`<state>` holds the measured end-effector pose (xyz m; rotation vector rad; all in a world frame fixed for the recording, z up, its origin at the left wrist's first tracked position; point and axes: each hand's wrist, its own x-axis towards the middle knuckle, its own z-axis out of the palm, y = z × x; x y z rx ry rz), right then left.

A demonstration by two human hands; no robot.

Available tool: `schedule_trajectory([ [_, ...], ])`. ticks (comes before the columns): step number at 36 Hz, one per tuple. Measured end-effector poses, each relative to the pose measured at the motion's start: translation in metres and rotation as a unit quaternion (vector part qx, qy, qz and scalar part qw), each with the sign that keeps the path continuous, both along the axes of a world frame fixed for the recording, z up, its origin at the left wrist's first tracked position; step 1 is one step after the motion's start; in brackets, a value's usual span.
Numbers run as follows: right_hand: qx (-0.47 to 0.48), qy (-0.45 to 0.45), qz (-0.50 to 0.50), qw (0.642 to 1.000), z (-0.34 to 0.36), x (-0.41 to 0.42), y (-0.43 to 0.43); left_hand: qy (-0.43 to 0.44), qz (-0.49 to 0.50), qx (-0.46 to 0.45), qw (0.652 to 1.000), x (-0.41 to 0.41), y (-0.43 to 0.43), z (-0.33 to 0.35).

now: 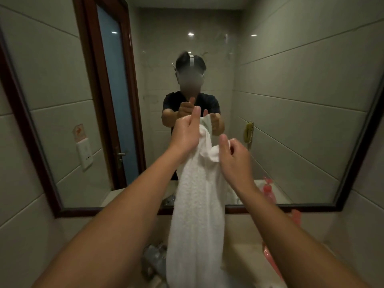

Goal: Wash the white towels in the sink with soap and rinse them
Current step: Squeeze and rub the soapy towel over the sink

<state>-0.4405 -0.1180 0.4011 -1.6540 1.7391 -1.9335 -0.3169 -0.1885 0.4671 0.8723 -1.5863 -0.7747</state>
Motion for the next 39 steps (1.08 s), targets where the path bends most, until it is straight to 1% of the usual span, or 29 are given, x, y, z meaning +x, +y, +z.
schedule_trajectory([
  [2,-0.038,0.023,-0.033,0.998,-0.007,0.011,-0.002,0.006,-0.012,0.019,1.0,-0.002,0.004,0.0],
  [3,-0.04,0.016,-0.024,0.999,-0.009,0.016,-0.003,0.011,-0.033,0.027,0.999,-0.003,0.005,0.0],
  [5,-0.001,-0.055,0.073,0.996,-0.007,0.03,0.002,0.016,-0.064,0.032,0.997,-0.005,0.006,0.002],
  [7,0.049,-0.135,0.181,0.973,-0.008,0.037,0.004,0.005,-0.056,0.02,0.998,-0.006,0.008,0.008],
  [8,0.063,-0.153,0.213,0.963,-0.01,0.037,0.005,-0.002,-0.043,0.007,0.999,-0.006,0.007,0.009],
  [9,0.07,-0.145,0.23,0.96,-0.011,0.037,0.005,-0.008,-0.034,-0.006,0.999,-0.005,0.006,0.011],
  [11,0.082,-0.108,0.234,0.963,-0.01,0.036,0.006,-0.021,-0.043,-0.005,0.999,-0.004,0.006,0.015],
  [12,0.079,-0.107,0.221,0.966,-0.008,0.036,0.005,-0.029,-0.046,0.003,0.999,-0.003,0.005,0.016],
  [13,0.064,-0.125,0.208,0.968,-0.006,0.035,0.005,-0.03,-0.042,0.014,0.999,-0.002,0.004,0.015],
  [15,0.028,-0.193,0.199,0.961,-0.001,0.034,0.002,-0.012,-0.033,0.035,0.999,0.001,0.004,0.015],
  [20,0.025,-0.342,0.209,0.916,0.009,0.026,-0.003,0.073,-0.12,0.107,0.984,0.009,0.001,-0.013],
  [22,0.027,-0.379,0.218,0.899,0.012,0.023,-0.006,0.07,-0.139,0.116,0.981,0.007,0.004,-0.036],
  [25,0.031,-0.429,0.238,0.871,0.017,0.022,-0.01,0.06,-0.166,0.154,0.972,0.002,0.015,-0.073],
  [27,0.026,-0.437,0.241,0.866,0.021,0.021,-0.013,0.035,-0.155,0.158,0.975,-0.002,0.022,-0.091],
  [29,0.022,-0.419,0.234,0.877,0.026,0.019,-0.017,0.019,-0.11,0.121,0.986,-0.009,0.03,-0.097],
  [31,0.022,-0.399,0.215,0.891,0.03,0.016,-0.018,0.006,-0.054,0.037,0.998,-0.014,0.032,-0.099],
  [33,0.027,-0.397,0.2,0.896,0.035,0.014,-0.017,-0.003,0.009,-0.039,0.999,-0.015,0.028,-0.102],
  [35,0.036,-0.397,0.187,0.898,0.039,0.011,-0.014,-0.024,0.06,-0.094,0.993,-0.014,0.025,-0.105],
  [37,0.049,-0.388,0.174,0.904,0.042,0.008,-0.01,-0.034,0.072,-0.125,0.989,-0.012,0.024,-0.102],
  [38,0.054,-0.381,0.167,0.908,0.042,0.006,-0.01,-0.03,0.068,-0.127,0.989,-0.011,0.024,-0.098],
  [39,0.056,-0.369,0.156,0.914,0.041,0.001,-0.01,-0.017,0.061,-0.108,0.992,-0.011,0.025,-0.093],
])
